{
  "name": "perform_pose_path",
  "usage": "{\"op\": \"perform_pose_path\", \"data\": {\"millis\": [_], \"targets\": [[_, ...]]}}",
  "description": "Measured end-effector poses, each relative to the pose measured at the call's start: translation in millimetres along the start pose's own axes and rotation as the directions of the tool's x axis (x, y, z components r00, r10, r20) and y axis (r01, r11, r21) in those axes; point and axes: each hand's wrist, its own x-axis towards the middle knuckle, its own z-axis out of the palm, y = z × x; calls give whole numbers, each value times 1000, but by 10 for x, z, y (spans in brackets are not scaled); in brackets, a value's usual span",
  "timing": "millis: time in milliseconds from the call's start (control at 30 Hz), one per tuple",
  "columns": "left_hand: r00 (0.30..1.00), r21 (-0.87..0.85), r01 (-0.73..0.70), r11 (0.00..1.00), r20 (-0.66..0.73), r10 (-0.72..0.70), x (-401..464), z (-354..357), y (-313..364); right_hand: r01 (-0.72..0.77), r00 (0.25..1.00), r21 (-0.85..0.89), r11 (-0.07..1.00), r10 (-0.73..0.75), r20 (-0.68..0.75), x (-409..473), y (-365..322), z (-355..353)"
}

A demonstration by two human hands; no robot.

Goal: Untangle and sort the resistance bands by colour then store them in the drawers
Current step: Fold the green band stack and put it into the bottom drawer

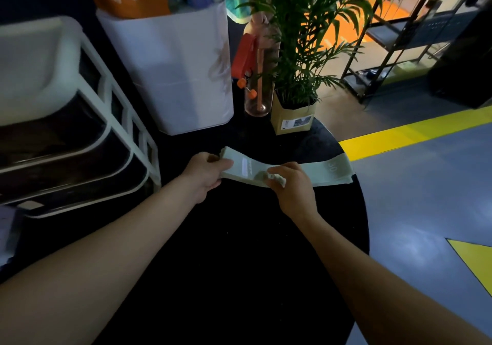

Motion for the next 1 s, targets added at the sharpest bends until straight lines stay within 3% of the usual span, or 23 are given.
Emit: {"op": "perform_pose_path", "data": {"millis": [200, 467, 600, 767, 833, 900, 967, 1000], "targets": [[995, 29, -17, 999, -98, 20, -276, -355, 24, -84, 984, 380, 921, 16, 180, -47, -590, 104], [1000, -145, -18, 989, 3, 19, -582, -175, 237, -149, 952, 527, 837, -23, 306, -100, -754, -39], [997, -233, 0, 973, 70, 17, -606, 99, 318, -178, 979, 572, 801, 83, 188, -31, -610, -188], [980, -277, -17, 961, 187, 71, -618, 385, 402, -191, 974, 525, 830, 228, -7, 59, -440, -308], [979, -201, -124, 972, 133, 152, -551, 450, 336, -192, 966, 496, 847, 253, -58, 87, -366, -338], [971, 88, -237, 968, 37, 234, -457, 506, 192, -201, 960, 463, 863, 267, -81, 117, -284, -366], [962, 290, -231, 929, -76, 263, -384, 576, 37, -228, 949, 445, 866, 300, -98, 137, -184, -409], [962, 310, -188, 932, -132, 238, -349, 610, -35, -238, 943, 442, 865, 314, -107, 147, -128, -436]]}}
